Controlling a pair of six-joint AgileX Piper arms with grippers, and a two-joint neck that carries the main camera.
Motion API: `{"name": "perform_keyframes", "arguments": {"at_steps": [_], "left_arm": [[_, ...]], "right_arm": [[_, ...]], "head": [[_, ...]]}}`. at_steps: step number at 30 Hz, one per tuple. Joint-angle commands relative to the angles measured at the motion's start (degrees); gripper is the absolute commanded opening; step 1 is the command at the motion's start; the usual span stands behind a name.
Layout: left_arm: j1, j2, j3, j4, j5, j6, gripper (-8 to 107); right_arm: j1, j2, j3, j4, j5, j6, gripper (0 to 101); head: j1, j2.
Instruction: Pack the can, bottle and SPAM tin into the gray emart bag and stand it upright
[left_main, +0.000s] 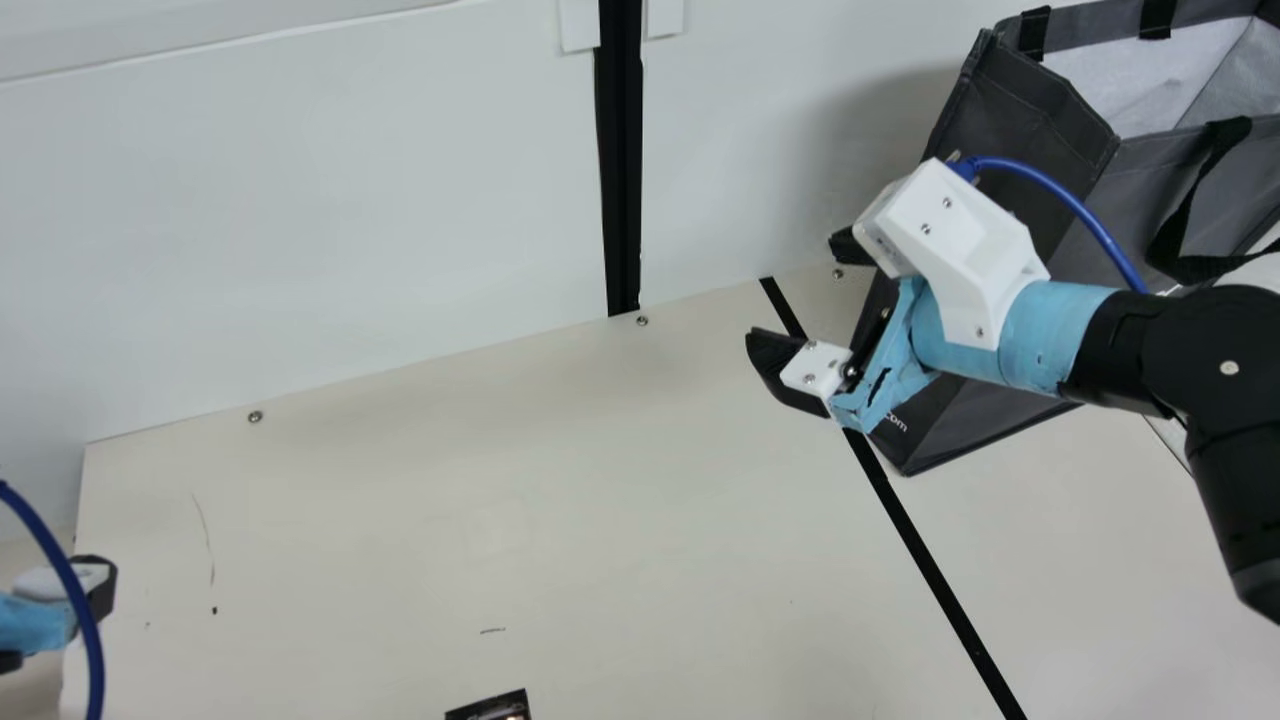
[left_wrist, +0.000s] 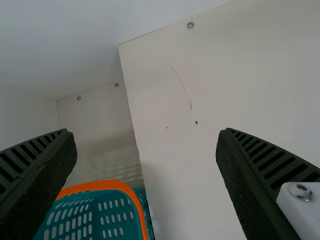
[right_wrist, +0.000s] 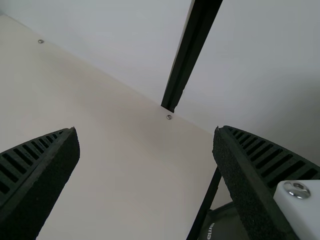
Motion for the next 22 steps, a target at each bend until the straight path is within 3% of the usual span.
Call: {"name": "perform_keyframes", "arguments": {"at_steps": [1,22], "left_arm": [[0.00,0.00,0.00,0.00,0.00,0.00,90],[0.00,0.00,0.00,0.00,0.00,0.00,90]], "right_arm": [[0.00,0.00,0.00,0.00,0.00,0.00,95],[0.00,0.00,0.00,-0.01,0.00,0.00,95]], "head": [[-1.30,-0.05],[-1.30,-0.05]]}}
